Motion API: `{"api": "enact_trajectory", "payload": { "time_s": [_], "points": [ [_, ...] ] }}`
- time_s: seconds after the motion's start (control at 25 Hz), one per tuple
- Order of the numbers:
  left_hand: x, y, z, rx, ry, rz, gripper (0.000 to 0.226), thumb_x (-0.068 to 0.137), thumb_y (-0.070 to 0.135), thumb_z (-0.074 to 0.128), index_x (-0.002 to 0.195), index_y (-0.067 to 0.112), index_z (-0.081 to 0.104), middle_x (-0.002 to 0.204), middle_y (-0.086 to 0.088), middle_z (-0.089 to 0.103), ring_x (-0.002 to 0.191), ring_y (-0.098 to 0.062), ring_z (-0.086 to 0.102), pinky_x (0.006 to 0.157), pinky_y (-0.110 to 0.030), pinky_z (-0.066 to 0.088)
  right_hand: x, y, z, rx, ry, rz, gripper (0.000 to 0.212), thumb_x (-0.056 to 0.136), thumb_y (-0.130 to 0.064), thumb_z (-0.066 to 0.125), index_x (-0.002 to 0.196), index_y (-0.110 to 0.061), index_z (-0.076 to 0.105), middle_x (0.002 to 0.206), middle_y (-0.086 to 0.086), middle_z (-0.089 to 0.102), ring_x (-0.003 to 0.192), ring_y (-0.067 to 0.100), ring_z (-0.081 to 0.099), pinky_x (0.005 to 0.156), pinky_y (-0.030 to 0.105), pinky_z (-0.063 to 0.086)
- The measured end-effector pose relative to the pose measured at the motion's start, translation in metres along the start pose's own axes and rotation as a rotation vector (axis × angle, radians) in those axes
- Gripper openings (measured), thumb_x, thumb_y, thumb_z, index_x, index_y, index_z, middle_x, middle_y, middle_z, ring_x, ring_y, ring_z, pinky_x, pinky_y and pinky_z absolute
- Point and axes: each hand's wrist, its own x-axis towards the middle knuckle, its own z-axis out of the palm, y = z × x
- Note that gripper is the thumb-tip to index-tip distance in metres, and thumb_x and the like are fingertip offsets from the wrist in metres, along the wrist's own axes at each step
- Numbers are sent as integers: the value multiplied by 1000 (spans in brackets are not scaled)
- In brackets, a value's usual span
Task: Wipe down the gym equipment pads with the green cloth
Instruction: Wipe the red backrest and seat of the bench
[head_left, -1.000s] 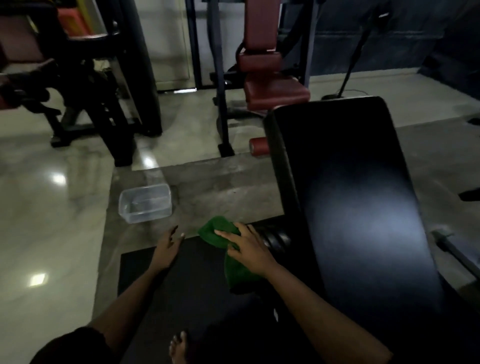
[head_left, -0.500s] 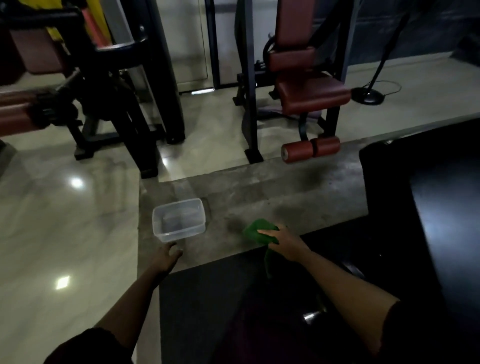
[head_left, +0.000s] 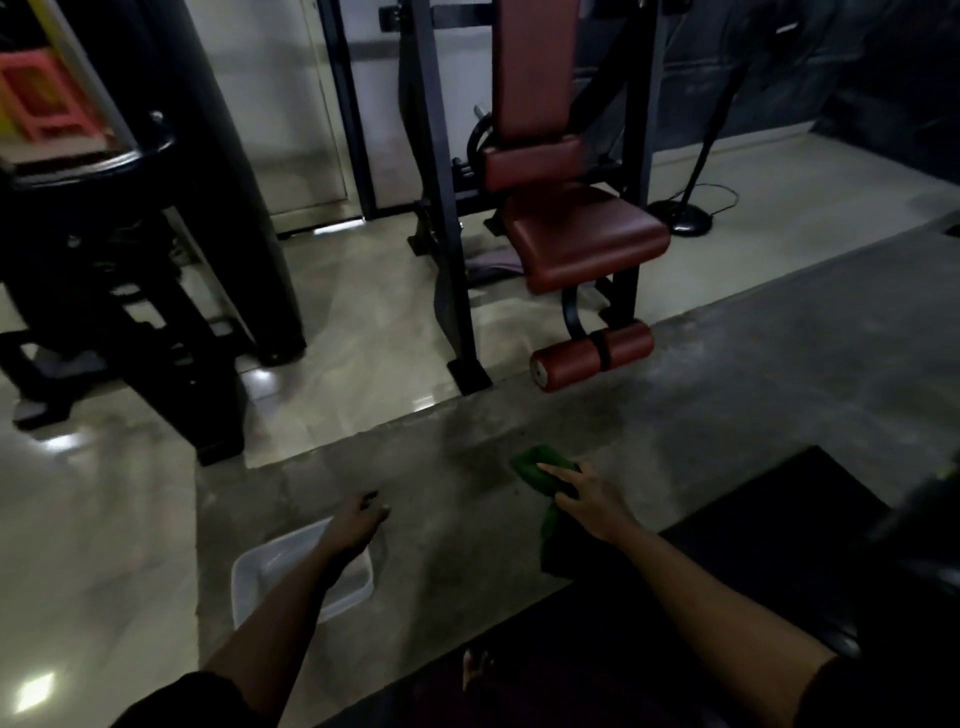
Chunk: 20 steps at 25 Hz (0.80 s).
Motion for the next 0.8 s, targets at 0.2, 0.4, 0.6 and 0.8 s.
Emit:
{"api": "enact_trajectory", "payload": {
  "time_s": [0.2,0.4,0.6,0.8],
  "points": [
    [115,87,-8,4,-68,89,47,93,23,51,136,9,39,142,-18,41,126,-32,45,100,-35,39,108,-6,-56,-39,67,15,49,90,-22,53,137,-32,41,138,12,36,123,30,39,103,31,34],
    [249,189,-20,37,-85,216,46,94,25,49,137,12,39,144,-17,39,130,-28,41,101,-34,36,236,0,-115,-58,180,14,49,90,-23,54,136,-35,41,136,8,38,122,25,39,104,32,33],
    [389,324,-50,39,-118,305,48,94,26,49,139,13,38,145,-13,38,131,-28,41,97,-32,36,376,-13,-197,-18,306,71,50,91,-22,53,138,-34,38,139,10,35,128,27,35,107,34,29],
    [487,470,-72,-49,-168,471,43,95,20,47,137,11,39,137,-6,46,128,-23,43,95,-27,35,495,-29,-292,-14,460,45,53,91,-19,53,139,-32,35,137,11,38,125,29,36,105,33,29]
  ]
}}
